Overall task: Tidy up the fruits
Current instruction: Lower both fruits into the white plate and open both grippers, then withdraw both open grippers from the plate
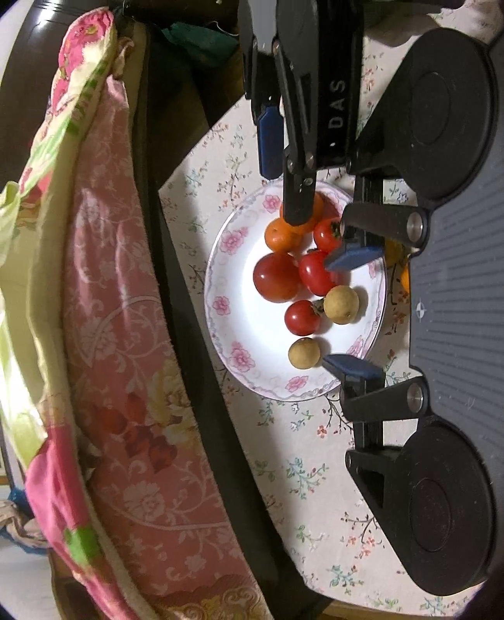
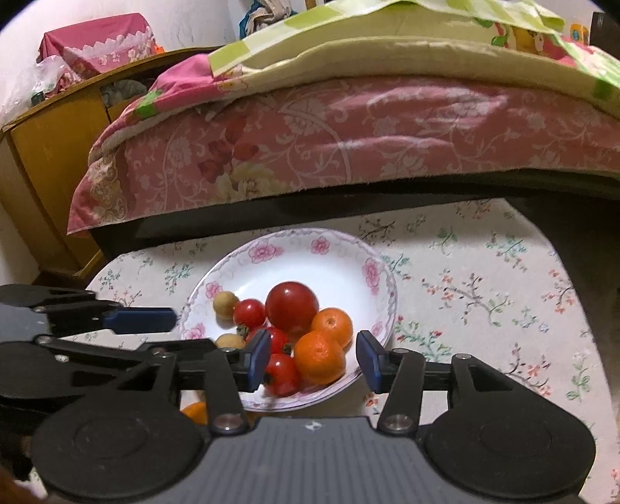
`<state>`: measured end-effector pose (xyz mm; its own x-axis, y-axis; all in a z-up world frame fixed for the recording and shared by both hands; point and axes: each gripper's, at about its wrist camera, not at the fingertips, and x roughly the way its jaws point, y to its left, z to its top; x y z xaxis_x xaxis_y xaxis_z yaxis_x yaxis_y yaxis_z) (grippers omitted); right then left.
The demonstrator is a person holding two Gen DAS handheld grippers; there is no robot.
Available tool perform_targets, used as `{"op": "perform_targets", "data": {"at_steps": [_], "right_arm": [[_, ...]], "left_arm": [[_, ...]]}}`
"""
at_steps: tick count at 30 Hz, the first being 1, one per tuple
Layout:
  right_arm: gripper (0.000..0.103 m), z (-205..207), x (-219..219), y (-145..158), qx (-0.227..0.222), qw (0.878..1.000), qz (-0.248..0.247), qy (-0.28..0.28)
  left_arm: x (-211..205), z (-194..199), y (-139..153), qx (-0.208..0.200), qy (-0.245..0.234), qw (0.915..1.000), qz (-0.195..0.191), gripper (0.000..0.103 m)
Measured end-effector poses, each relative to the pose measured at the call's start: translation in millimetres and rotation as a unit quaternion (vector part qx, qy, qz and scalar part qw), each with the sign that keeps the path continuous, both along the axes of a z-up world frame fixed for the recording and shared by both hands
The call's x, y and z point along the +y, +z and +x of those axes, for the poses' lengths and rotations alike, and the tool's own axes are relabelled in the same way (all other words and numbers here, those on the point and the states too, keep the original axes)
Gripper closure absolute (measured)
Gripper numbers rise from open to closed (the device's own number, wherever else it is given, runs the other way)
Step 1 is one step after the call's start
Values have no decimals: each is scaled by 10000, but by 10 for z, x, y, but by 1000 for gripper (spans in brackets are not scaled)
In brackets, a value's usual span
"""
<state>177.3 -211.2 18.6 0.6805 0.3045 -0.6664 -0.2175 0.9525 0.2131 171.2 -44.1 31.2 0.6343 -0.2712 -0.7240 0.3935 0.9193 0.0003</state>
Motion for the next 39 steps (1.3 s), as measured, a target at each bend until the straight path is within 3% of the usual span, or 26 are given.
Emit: {"op": "perform_targets", "data": {"at_steps": [9,21,25,39], "right_arm": [[60,-203,77,128,-89,9997,-167,184],[60,-572,212,-53,358,9987,-144,344],[60,-586,289,-176,515,9979,-90,386],[60,-389,318,-361,343,9994,-37,105]], "left_arm": [[56,-305,89,19,-65,10000,39,45],[271,-656,-51,495,79,9987,-21,43],[272,-694,-81,577,24,9983,-62,41],[225,-691,-149,623,-176,9979,-61,41]]}}
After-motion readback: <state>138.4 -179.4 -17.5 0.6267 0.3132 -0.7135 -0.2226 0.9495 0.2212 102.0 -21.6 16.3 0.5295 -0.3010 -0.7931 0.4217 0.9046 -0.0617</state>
